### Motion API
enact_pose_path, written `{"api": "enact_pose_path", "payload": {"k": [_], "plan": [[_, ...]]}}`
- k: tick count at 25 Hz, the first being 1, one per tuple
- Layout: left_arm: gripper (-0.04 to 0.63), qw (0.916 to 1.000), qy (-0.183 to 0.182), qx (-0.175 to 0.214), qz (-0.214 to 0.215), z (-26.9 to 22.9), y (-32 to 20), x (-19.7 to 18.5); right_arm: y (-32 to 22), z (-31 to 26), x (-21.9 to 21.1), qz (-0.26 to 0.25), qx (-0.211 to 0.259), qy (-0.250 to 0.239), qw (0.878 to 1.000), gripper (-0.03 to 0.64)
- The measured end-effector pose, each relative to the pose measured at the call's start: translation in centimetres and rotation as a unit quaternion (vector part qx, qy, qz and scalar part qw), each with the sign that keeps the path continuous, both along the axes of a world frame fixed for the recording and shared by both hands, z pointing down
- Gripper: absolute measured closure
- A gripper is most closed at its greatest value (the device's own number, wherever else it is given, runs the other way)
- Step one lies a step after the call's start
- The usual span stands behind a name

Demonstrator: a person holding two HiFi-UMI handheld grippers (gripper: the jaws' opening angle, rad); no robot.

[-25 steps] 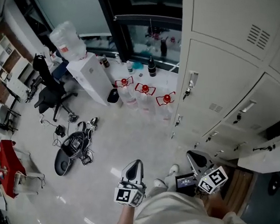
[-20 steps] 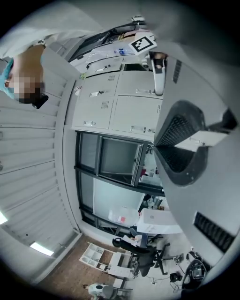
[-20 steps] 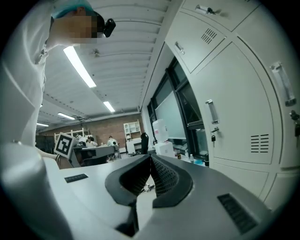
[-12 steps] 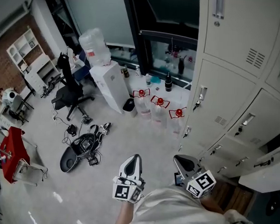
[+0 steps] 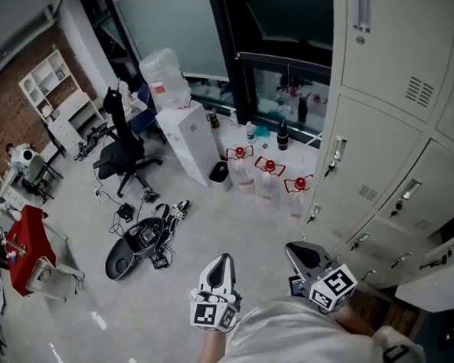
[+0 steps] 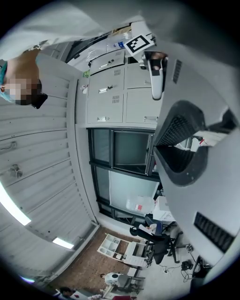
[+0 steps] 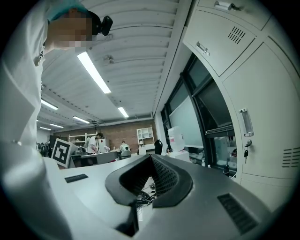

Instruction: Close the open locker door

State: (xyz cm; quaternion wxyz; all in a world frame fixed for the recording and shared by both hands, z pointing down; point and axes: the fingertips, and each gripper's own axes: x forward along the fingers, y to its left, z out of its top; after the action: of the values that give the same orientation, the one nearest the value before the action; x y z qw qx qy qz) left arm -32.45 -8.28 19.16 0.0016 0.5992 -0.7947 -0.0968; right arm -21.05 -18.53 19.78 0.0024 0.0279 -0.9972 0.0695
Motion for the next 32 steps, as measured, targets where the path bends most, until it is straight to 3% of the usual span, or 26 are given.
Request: {"api": "enact_pose_path", "payload": {"k": [18,32], "plan": [[0.588,0.9998,-0.001,-0.017,0.0,1.7,0.7,0.5,0.7,1.4,-0.3,-0.004,-0.007,0.015,1.0,0.591],[0.588,0.9991,0.019,-0.037,-0.011,4.1,0.8,0.6,-0.2,2.4,0.0,0.005,-0.013,0.018,1.0,0.591]]}}
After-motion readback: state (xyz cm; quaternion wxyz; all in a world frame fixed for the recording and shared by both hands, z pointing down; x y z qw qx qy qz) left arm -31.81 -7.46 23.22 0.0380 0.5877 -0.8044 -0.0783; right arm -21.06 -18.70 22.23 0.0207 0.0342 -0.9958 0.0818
